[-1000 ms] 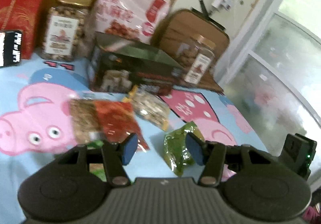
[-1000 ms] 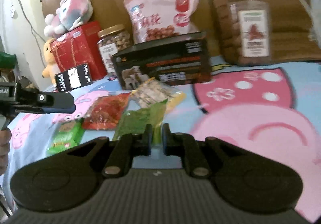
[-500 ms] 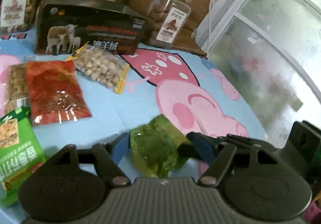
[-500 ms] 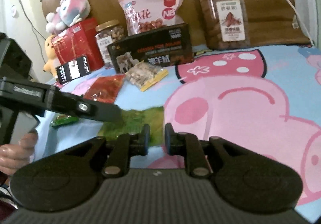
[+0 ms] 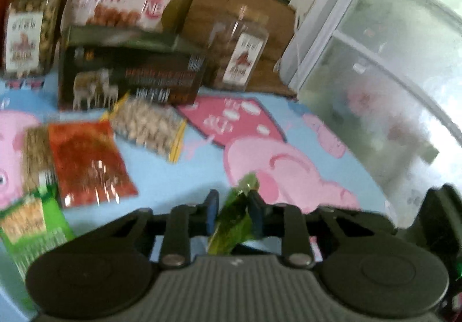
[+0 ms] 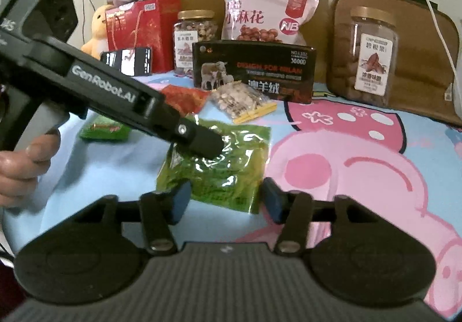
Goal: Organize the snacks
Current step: 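Close the left gripper on the green translucent pouch and lift, then carry the green translucent pouch into the black box and release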
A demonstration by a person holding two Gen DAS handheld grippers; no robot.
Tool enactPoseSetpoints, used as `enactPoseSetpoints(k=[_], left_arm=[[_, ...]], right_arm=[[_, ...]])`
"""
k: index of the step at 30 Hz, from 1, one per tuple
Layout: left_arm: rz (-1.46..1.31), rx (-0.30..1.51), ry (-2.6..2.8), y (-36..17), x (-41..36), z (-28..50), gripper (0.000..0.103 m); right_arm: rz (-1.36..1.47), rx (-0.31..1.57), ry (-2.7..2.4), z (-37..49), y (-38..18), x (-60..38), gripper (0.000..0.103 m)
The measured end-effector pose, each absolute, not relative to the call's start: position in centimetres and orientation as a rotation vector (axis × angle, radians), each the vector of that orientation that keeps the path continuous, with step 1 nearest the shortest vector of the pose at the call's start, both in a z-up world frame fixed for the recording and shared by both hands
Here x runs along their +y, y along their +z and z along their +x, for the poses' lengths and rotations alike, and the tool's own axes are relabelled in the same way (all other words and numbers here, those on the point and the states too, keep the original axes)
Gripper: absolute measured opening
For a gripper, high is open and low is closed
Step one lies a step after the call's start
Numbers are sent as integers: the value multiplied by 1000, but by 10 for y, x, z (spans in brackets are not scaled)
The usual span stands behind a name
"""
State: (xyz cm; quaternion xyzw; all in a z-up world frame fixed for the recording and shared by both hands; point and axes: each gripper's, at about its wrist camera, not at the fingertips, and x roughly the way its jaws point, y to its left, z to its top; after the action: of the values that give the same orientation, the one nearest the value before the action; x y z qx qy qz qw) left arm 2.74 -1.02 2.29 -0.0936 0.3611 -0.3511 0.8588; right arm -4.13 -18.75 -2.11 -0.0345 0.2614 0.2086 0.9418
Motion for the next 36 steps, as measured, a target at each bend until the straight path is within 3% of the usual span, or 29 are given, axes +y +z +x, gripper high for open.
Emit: enactPoseSetpoints(k=[2, 3, 11, 15, 18, 22, 25, 26, 33, 36], left_arm=[[-197, 730, -741, 35, -7, 31, 16], [-188, 719, -734, 41, -7, 34, 16], [-221, 692, -670, 58, 10, 82, 16], [-233, 733, -628, 38, 18, 98, 16], [-271, 762, -597, 27, 29, 108, 16], [-283, 769, -587, 23, 34, 111, 20], [-249, 767, -593, 20, 28, 108, 22], [-240, 766, -601, 19, 26, 107, 17], [-263, 728, -665, 35, 30, 94, 17], [-276, 683, -682, 52, 36, 92, 17]], right_arm=[[-72, 510, 434, -40, -17, -181, 30], [-80, 484, 440, -38, -13, -177, 2], [-86, 388, 433, 14, 18, -163, 3], [-28, 460, 505, 25, 8, -179, 11], [-48, 524, 498, 29, -7, -174, 35], [-68, 580, 521, 35, -15, -162, 39], [-109, 568, 512, 40, -13, -154, 52], [-121, 568, 507, 42, -14, -151, 52], [-142, 574, 511, 55, -13, -142, 58], [-107, 506, 498, 49, -4, -144, 50]])
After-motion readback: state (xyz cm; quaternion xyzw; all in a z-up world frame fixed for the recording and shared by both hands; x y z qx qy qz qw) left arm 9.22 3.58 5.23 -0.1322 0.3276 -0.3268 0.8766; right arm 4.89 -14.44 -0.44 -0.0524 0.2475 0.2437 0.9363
